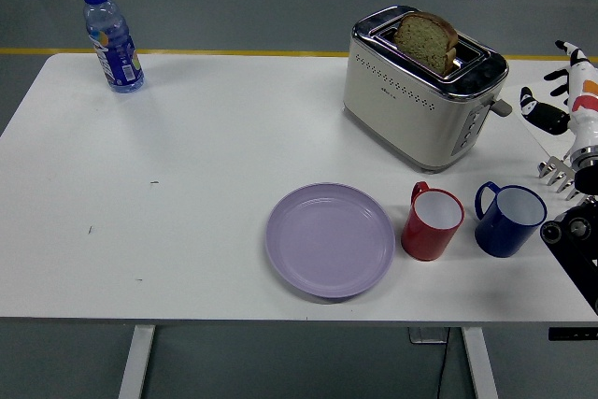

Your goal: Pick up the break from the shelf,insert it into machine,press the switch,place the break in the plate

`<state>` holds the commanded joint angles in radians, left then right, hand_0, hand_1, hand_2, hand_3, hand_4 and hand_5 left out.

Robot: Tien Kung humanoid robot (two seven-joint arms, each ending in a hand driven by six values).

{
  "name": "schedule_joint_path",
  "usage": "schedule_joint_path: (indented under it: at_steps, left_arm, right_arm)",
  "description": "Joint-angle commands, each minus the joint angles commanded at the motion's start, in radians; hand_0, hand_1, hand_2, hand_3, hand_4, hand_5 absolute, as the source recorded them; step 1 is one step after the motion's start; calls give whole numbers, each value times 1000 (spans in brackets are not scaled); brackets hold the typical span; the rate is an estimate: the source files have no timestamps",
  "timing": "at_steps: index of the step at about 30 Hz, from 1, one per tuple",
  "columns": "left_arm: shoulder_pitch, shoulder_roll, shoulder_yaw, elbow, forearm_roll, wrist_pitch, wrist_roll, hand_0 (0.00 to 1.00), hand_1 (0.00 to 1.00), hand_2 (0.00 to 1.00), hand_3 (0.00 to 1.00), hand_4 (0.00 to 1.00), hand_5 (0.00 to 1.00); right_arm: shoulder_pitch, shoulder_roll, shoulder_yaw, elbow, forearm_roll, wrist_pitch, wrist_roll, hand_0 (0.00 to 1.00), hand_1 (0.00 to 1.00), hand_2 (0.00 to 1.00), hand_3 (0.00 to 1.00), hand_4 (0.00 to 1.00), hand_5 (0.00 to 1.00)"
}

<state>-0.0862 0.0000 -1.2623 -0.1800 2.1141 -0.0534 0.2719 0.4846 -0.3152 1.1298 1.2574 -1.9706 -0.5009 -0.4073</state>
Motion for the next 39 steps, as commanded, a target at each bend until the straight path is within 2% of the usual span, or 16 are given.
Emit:
schedule_joint_path:
  at_steps: [2, 3, 8, 9, 14, 15, 16, 20, 21, 26, 27, 31, 34, 38, 39]
  left_arm:
    - [2, 0, -5, 0, 9, -2, 0, 608, 467, 461, 546, 292, 922]
    - [3, 0, -6, 0, 12, -2, 0, 608, 468, 464, 545, 293, 924]
    - [9, 0, -14, 0, 29, -7, -1, 608, 468, 464, 545, 293, 924]
    - [12, 0, -9, 0, 26, -8, -2, 608, 466, 465, 546, 293, 926]
    - [13, 0, 14, 0, -4, -5, -2, 608, 466, 465, 546, 293, 926]
    - [13, 0, 17, 0, -9, -4, -1, 608, 467, 463, 547, 293, 926]
    - [13, 0, 18, 0, -11, -3, -1, 608, 467, 463, 547, 293, 926]
    - [10, 0, 28, 0, -24, -1, -1, 608, 467, 463, 547, 293, 926]
    - [10, 0, 28, 0, -25, -1, -1, 608, 467, 458, 547, 294, 927]
    - [3, 0, 37, 0, -39, 2, 1, 608, 467, 458, 547, 294, 927]
    - [2, 0, 39, 0, -42, 2, 1, 608, 467, 456, 547, 294, 927]
    - [-4, 0, 50, 0, -56, 2, 2, 608, 467, 456, 547, 294, 927]
    - [-10, 0, 60, 0, -68, 2, 3, 607, 466, 453, 545, 293, 927]
    - [-11, 0, 62, 0, -67, 1, 3, 607, 466, 453, 545, 293, 927]
    - [-11, 0, 63, 0, -67, 1, 3, 607, 464, 450, 547, 292, 926]
  right_arm:
    - [5, -1, -10, 2, 19, -4, 8, 749, 723, 920, 977, 772, 314]
    - [7, -1, -15, 3, 29, -5, 11, 784, 753, 931, 959, 777, 320]
    - [41, 1, -41, 10, 79, -5, 24, 784, 753, 931, 959, 777, 320]
    - [59, 2, -48, 11, 95, 0, 28, 800, 763, 928, 929, 774, 309]
    - [134, 5, -77, 7, 159, 18, 38, 800, 763, 928, 929, 774, 309]
    - [148, 6, -84, 3, 163, 23, 37, 809, 767, 915, 886, 774, 304]
    - [156, 6, -88, 1, 164, 26, 36, 809, 767, 915, 886, 774, 304]
    - [234, 14, -125, -42, 190, 46, 30, 809, 767, 915, 886, 774, 304]
    - [238, 14, -126, -44, 191, 47, 30, 780, 746, 853, 865, 772, 298]
    - [311, 34, -156, -94, 189, 83, 4, 780, 746, 853, 865, 772, 298]
    - [326, 40, -163, -105, 188, 89, 3, 760, 718, 807, 857, 769, 295]
    - [378, 60, -192, -145, 190, 114, 0, 760, 718, 807, 857, 769, 295]
    - [432, 84, -225, -201, 203, 152, -4, 765, 715, 804, 854, 770, 297]
    - [469, 102, -251, -240, 215, 179, -5, 765, 715, 804, 854, 770, 297]
    - [476, 107, -256, -248, 216, 183, -4, 790, 734, 819, 853, 772, 301]
